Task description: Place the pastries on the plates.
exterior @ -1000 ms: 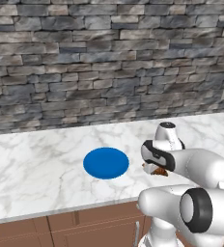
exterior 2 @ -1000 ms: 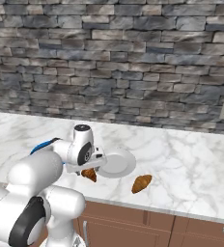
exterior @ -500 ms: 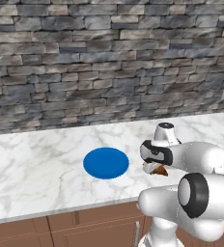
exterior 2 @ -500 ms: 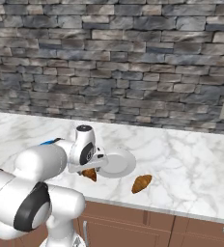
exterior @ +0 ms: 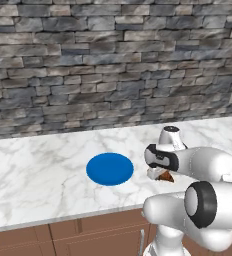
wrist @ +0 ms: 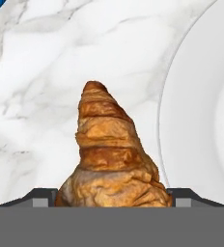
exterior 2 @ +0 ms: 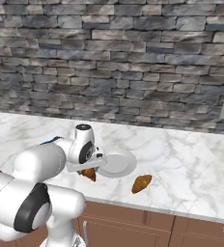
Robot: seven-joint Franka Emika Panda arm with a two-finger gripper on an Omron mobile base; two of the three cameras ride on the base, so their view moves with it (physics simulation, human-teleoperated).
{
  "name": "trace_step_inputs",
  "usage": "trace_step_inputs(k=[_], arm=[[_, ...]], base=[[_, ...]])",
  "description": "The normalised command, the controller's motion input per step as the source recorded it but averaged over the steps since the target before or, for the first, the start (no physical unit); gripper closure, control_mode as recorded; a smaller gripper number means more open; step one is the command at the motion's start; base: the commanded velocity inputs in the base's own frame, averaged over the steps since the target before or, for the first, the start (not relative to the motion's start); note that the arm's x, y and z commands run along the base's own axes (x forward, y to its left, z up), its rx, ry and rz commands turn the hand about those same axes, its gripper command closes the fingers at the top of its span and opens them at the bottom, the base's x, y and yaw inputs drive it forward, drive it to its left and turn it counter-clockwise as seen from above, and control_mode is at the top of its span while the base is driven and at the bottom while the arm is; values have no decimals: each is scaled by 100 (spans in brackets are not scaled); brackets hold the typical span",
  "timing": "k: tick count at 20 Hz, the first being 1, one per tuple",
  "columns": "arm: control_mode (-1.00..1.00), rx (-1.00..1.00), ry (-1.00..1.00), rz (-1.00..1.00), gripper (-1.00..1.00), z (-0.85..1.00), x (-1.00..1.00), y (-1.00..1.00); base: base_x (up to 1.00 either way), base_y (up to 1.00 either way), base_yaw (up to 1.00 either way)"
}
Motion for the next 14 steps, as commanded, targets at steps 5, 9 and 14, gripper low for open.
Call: trace_step_inputs(k=[5,9,14], arm=[[-100,0,0,0,100,48,-15,27],[-100,0,0,0,100,74,3,47],[-100,-2,0,-3,100,25,46,73]], base=[[0,0,0],[0,0,0],[0,0,0]])
